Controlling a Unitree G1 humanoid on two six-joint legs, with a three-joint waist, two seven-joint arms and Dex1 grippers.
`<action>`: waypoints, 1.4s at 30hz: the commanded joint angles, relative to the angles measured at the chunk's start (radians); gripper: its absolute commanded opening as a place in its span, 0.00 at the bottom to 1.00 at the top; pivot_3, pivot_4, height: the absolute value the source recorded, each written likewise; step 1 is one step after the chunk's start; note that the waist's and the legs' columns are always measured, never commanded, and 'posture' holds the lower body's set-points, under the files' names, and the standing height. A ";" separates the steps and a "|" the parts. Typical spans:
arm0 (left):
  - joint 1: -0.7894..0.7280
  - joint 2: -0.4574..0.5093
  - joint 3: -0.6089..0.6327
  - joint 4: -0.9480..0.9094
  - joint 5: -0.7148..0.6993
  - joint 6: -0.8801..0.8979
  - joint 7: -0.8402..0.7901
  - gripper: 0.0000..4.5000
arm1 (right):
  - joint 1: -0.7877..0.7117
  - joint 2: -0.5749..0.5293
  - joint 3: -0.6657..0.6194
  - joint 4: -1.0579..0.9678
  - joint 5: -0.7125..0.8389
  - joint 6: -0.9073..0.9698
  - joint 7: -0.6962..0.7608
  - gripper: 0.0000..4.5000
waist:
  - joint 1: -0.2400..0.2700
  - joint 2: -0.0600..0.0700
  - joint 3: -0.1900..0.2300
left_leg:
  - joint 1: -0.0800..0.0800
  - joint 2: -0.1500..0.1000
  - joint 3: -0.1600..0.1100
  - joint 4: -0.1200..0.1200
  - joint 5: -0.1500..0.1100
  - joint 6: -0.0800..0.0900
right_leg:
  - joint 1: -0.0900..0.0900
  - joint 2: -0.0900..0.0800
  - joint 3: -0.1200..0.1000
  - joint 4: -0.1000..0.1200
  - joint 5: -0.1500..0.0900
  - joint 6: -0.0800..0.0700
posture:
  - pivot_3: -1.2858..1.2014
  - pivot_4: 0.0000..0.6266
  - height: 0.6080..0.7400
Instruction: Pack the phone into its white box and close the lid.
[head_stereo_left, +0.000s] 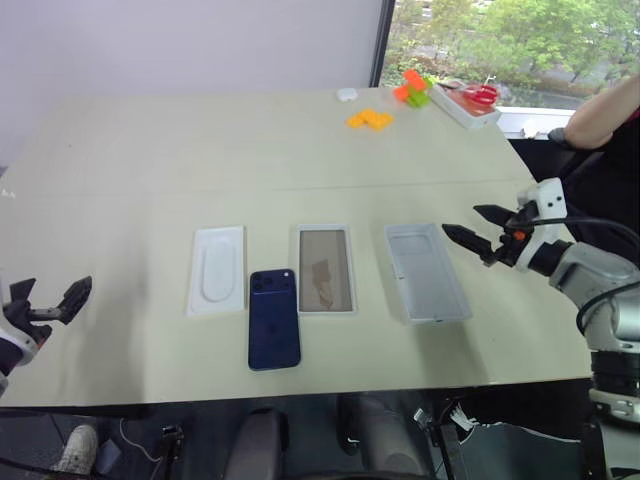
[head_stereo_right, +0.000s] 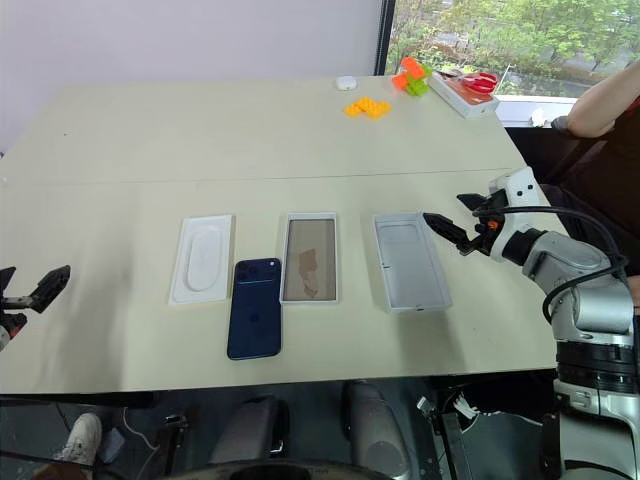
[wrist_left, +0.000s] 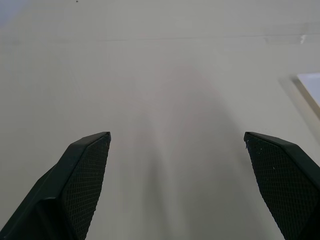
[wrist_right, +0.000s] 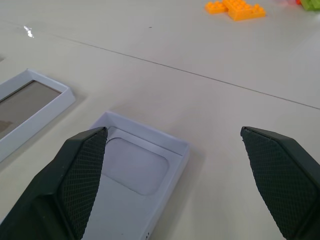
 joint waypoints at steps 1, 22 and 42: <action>-0.015 0.030 0.001 -0.024 -0.001 0.000 0.004 1.00 | 0.018 -0.003 -0.015 -0.064 0.021 -0.003 0.000 0.99 | 0.000 0.000 0.000 | 0.000 0.000 0.000 0.000 0.000 0.000 | 0.000 0.000 0.000 0.000 0.000 0.000 | 0.52 0.24 0.89; -0.050 -0.074 -0.102 -0.145 -0.076 0.111 0.102 1.00 | -0.067 0.015 0.143 -0.237 0.027 0.020 0.022 0.99 | 0.002 0.000 0.000 | 0.000 0.000 0.000 0.000 0.000 0.000 | 0.000 0.000 0.000 0.001 0.000 0.000 | 0.52 0.24 0.89; -0.083 -0.135 -0.137 -0.168 -0.751 0.669 0.411 1.00 | -0.011 0.077 0.380 -0.481 0.032 0.051 0.051 0.99 | 0.002 -0.001 -0.001 | 0.002 -0.001 -0.006 0.003 0.000 0.000 | 0.001 -0.001 0.000 0.005 0.000 0.000 | 0.52 0.24 0.89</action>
